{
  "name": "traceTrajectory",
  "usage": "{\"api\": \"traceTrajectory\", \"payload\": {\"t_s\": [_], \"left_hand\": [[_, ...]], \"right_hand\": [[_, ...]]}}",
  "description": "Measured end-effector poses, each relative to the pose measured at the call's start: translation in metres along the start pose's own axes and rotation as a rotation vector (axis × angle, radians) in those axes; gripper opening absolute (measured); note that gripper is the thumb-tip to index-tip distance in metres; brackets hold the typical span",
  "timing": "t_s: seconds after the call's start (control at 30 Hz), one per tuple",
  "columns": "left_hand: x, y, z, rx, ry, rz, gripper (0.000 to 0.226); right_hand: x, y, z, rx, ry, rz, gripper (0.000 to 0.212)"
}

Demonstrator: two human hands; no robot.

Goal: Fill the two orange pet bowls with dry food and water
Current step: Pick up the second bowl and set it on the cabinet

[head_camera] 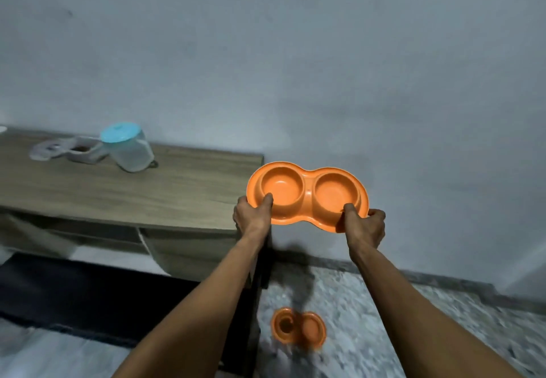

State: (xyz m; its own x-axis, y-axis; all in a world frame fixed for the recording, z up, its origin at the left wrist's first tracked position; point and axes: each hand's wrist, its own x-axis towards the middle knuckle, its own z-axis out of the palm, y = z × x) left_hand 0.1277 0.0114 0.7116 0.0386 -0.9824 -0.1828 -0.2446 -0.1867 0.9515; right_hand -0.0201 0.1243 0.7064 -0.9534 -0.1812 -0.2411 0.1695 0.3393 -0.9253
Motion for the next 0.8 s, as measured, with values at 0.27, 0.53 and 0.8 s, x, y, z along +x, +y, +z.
{"api": "traceTrajectory", "payload": {"t_s": [0.27, 0.53, 0.8], "left_hand": [[0.063, -0.006, -0.170, -0.071, 0.073, -0.036, 0.053], [0.141, -0.036, -0.293, -0.114, 0.187, -0.129, 0.053], [0.256, -0.058, -0.368, -0.095, 0.277, -0.149, 0.050]], "right_hand": [[-0.138, -0.019, 0.106, 0.001, -0.132, -0.056, 0.054], [-0.230, -0.025, 0.226, -0.065, -0.280, -0.067, 0.061], [-0.274, -0.027, 0.365, -0.065, -0.370, -0.022, 0.061]]}}
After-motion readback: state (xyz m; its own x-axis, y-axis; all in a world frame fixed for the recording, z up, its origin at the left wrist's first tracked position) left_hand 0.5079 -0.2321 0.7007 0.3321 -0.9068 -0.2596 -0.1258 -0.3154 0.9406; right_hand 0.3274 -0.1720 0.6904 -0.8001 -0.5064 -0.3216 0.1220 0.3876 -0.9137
